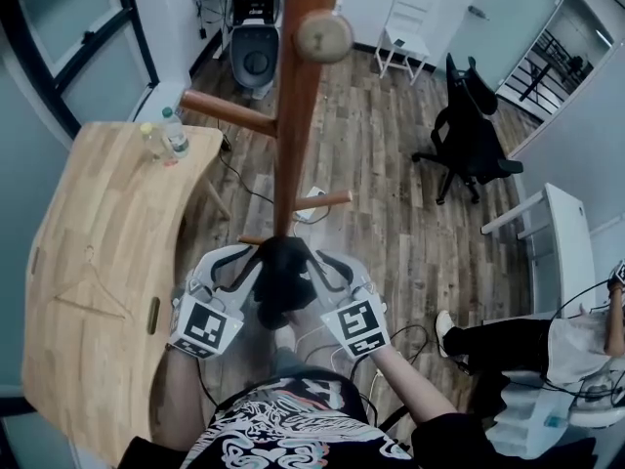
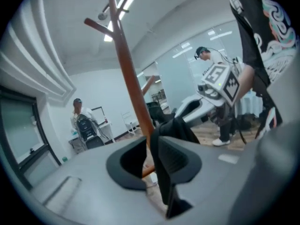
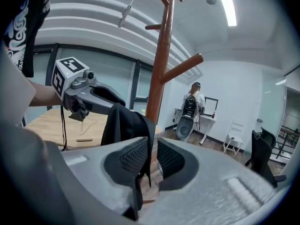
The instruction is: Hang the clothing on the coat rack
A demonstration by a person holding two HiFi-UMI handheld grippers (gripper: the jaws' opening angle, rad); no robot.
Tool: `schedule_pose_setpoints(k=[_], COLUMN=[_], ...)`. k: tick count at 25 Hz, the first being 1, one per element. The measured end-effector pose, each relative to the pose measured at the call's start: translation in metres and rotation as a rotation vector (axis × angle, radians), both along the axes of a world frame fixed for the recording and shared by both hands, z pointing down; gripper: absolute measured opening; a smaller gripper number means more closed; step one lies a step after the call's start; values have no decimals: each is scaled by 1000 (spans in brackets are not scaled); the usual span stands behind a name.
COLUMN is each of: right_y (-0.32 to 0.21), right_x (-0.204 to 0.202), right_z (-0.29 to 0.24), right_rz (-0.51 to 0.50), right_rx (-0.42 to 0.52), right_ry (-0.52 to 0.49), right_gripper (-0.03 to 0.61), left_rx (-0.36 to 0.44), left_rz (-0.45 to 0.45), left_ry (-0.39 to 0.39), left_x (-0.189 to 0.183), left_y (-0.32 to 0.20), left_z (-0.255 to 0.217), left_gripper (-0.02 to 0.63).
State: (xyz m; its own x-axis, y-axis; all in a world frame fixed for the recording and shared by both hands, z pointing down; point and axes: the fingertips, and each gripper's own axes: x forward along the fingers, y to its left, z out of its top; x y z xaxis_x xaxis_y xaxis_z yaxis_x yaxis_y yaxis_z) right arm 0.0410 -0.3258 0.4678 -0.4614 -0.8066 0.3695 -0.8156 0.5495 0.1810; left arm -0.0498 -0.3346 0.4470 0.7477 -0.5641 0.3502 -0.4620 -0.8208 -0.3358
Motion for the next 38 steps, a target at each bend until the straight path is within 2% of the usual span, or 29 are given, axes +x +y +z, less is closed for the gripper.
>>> schedule_pose_setpoints(k=[2, 6, 8, 10, 11, 15, 18, 21, 24, 31, 35, 38], right_y=[3, 14, 21, 29, 34, 55, 77, 101, 128, 209, 241, 257], right_x=[1, -4, -4, 0, 2, 8, 12, 22, 35, 47, 57, 62], right_z=[-5, -8, -13, -21, -25, -41, -51, -60, -65, -73, -76, -77], right_rz=[3, -7, -1, 16, 25, 45, 58, 91, 119, 161, 193, 206], right_rx=[14, 36, 47, 73, 90, 149, 171, 193, 202, 193, 179, 169], right_ry=[3, 39, 38, 36, 40, 68, 43, 28, 27, -18, -71, -82], right_gripper=[61, 56, 55, 51, 8, 0, 0, -2, -1, -1, -1, -2], left_rx=[13, -17, -16, -6, -6, -36, 11, 59, 68, 65, 96, 85], left_rz=[-55, -109, -136, -175, -195, -219, -222, -280, -322, -346, -333, -331], left_ry=[56, 206, 250, 255, 255, 249, 199, 171, 197, 256, 339, 324], left_x=[-6, -18, -22, -25, -27, -29, -29, -36, -42, -54, -52, -52], left_y=[-4, 4, 11, 16, 19, 37, 61, 81, 104, 172, 204, 219], left_z=[-11, -24, -31, -34, -35, -35, -35, -42, -48, -54, -76, -77], left_gripper=[-11, -11, -11, -11, -11, -11, -11, -11, -11, -11, -11, -11])
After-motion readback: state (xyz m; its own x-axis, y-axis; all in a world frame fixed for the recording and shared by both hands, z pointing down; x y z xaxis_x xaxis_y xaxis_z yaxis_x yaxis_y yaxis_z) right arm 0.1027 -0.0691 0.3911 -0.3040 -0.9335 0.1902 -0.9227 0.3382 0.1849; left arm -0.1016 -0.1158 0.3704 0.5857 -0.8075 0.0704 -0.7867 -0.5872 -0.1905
